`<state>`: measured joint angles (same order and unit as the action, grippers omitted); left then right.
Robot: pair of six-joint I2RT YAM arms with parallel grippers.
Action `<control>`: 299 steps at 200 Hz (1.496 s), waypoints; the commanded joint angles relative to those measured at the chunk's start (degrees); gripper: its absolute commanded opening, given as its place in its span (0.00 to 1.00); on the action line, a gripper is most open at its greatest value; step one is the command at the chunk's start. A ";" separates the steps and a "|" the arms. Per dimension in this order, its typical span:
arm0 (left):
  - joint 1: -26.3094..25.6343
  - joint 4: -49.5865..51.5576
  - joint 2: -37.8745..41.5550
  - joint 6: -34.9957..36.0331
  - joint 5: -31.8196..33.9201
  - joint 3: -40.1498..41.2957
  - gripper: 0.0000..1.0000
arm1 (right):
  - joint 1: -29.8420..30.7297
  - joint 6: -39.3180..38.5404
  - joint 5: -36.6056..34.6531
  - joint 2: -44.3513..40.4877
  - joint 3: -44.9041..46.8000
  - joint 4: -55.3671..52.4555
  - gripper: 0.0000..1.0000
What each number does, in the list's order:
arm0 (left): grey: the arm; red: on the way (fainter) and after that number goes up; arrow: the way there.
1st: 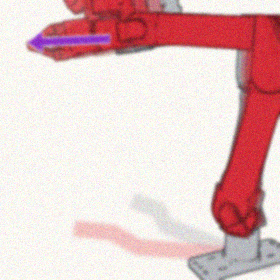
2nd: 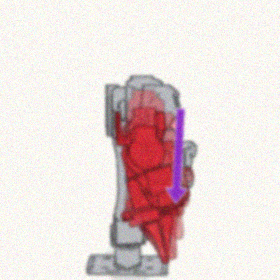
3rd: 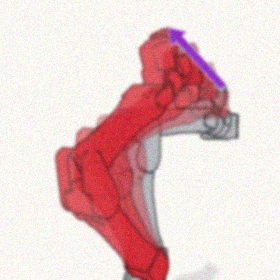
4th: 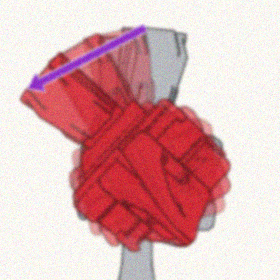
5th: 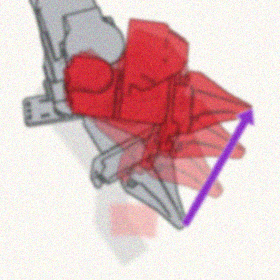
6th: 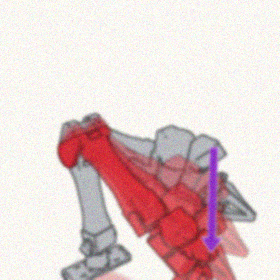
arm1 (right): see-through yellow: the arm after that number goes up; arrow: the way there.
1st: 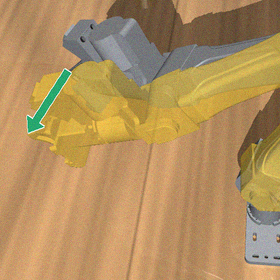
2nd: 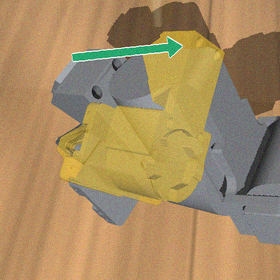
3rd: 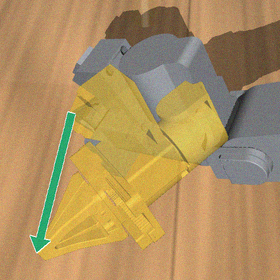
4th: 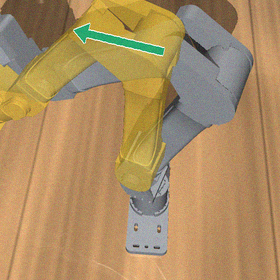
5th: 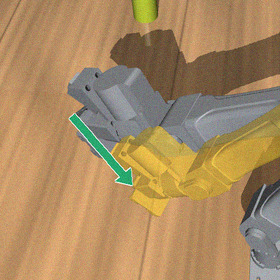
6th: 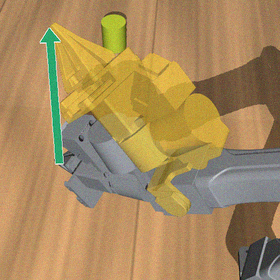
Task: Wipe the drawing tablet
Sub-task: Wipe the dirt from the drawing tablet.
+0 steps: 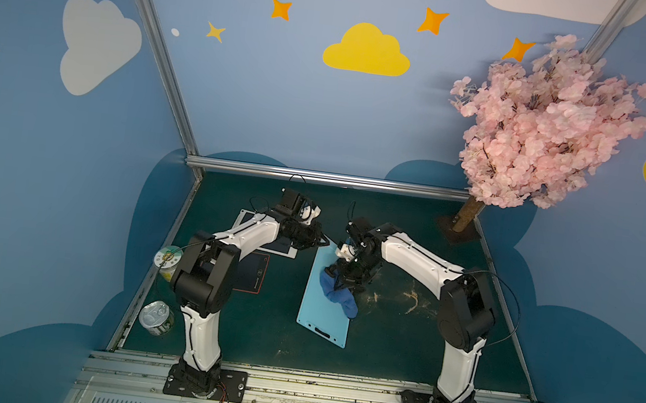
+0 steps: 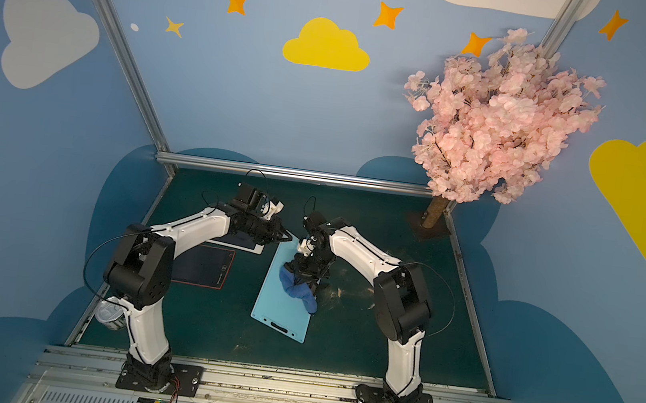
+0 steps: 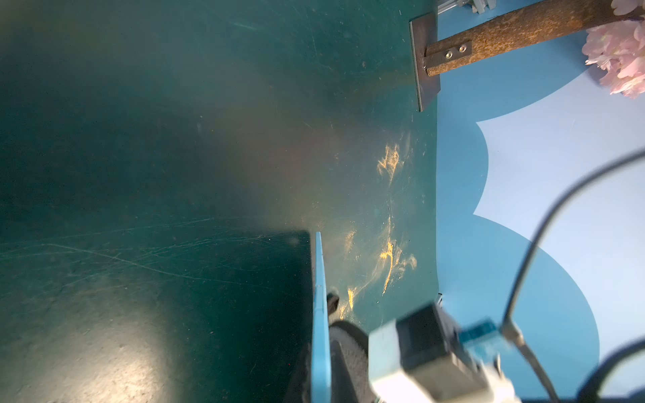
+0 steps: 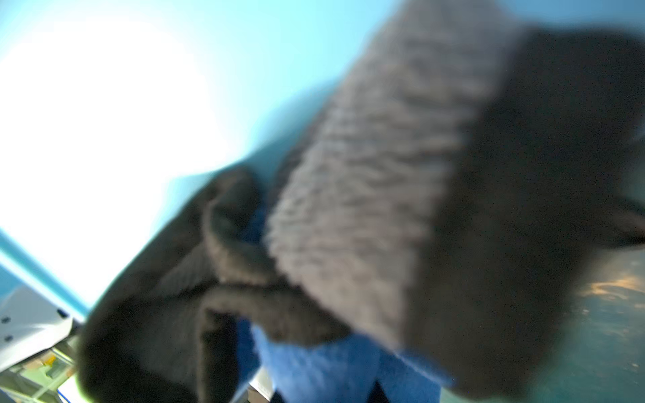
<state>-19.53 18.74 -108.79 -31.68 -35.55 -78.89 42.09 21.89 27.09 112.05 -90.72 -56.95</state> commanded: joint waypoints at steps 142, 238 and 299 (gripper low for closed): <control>0.40 1.06 1.36 2.33 0.43 -2.40 0.03 | 13.26 -9.02 5.10 -6.22 12.18 0.33 0.00; 0.42 1.41 2.02 2.86 0.66 -2.39 0.03 | 4.05 -5.63 1.28 -5.25 14.83 2.99 0.00; 0.38 0.98 2.44 2.61 0.31 -2.01 0.03 | -6.81 -1.72 -0.96 3.71 -5.70 4.12 0.00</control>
<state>-19.03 19.66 -108.75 -29.78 -34.50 -80.05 38.24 18.06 27.86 111.96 -89.14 -53.80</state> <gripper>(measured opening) 0.075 0.095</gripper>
